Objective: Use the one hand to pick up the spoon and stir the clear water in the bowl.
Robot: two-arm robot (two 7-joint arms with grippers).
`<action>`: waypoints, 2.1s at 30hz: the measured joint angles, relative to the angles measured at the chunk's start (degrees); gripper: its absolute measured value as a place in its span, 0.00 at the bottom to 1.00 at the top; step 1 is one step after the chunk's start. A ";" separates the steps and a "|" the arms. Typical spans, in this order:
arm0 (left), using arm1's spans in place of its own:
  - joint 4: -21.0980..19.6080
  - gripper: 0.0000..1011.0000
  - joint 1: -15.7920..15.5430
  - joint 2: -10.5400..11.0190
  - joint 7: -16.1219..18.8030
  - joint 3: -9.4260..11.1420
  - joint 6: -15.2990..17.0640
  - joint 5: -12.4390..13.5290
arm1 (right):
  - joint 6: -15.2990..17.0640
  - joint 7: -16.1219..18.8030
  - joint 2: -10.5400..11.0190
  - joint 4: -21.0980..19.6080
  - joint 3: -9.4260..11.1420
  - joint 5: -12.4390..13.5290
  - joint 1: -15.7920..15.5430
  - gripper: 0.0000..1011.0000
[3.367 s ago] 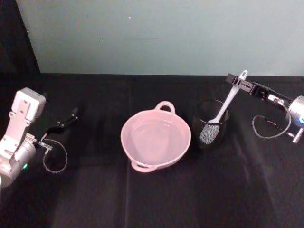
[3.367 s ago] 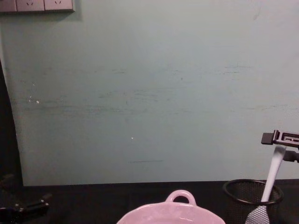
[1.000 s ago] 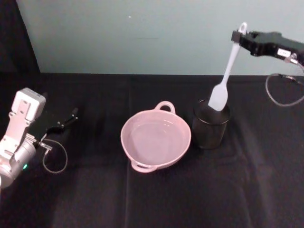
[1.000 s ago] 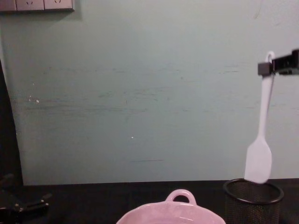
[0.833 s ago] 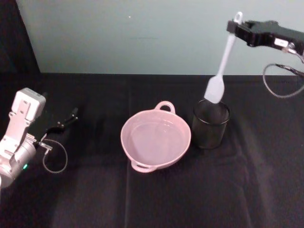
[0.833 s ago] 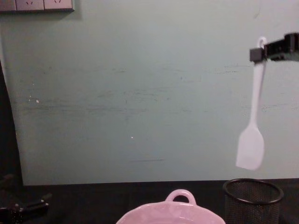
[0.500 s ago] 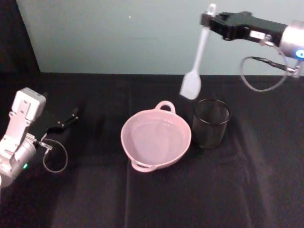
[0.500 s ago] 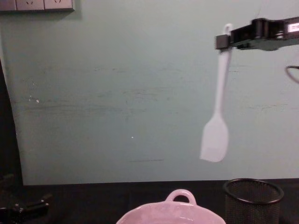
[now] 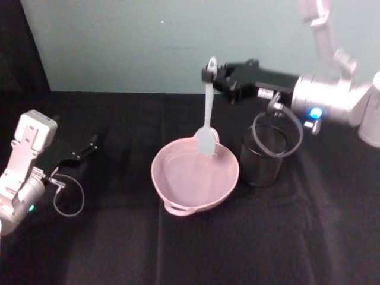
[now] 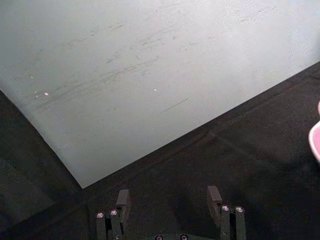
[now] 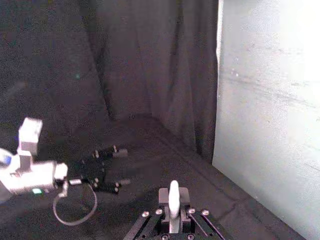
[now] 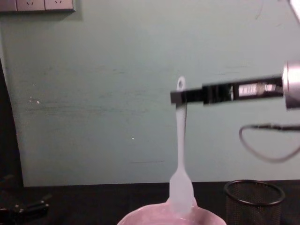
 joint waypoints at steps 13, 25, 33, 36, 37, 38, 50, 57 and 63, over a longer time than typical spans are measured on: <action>0.00 1.00 0.00 0.00 0.00 0.00 0.00 0.00 | -7.10 2.68 -2.67 4.08 -1.27 -4.06 -4.11 0.12; 0.00 1.00 0.00 0.00 0.00 0.00 0.00 0.00 | -10.78 1.57 -7.67 7.05 -0.36 -5.82 -5.24 0.12; 0.00 1.00 0.00 0.00 0.00 0.00 0.00 0.00 | -14.98 -2.61 -10.00 10.34 0.48 -10.33 -4.96 0.12; 0.00 1.00 0.00 0.00 0.00 0.00 0.00 0.00 | -16.38 -4.66 -9.69 10.30 0.80 -13.04 -5.10 0.12; 0.00 1.00 0.00 0.00 0.00 0.00 0.00 0.00 | -16.48 -4.90 -9.52 10.15 0.90 -13.46 -5.16 0.12; 0.00 1.00 0.00 0.00 0.00 0.00 0.00 0.00 | -16.55 -5.12 -9.29 9.92 1.02 -13.81 -5.23 0.12; 0.00 1.00 0.00 0.00 0.00 0.00 0.00 0.00 | -14.80 -3.72 -3.37 0.57 2.66 -15.18 -9.67 0.12; 0.00 1.00 0.00 0.00 0.00 0.00 0.00 0.00 | -12.44 -0.71 -1.58 -5.12 4.21 -12.18 -13.12 0.12; 0.00 1.00 0.00 0.00 0.00 0.00 0.00 0.00 | -9.79 1.52 -3.46 -5.01 4.76 -9.24 -13.33 0.12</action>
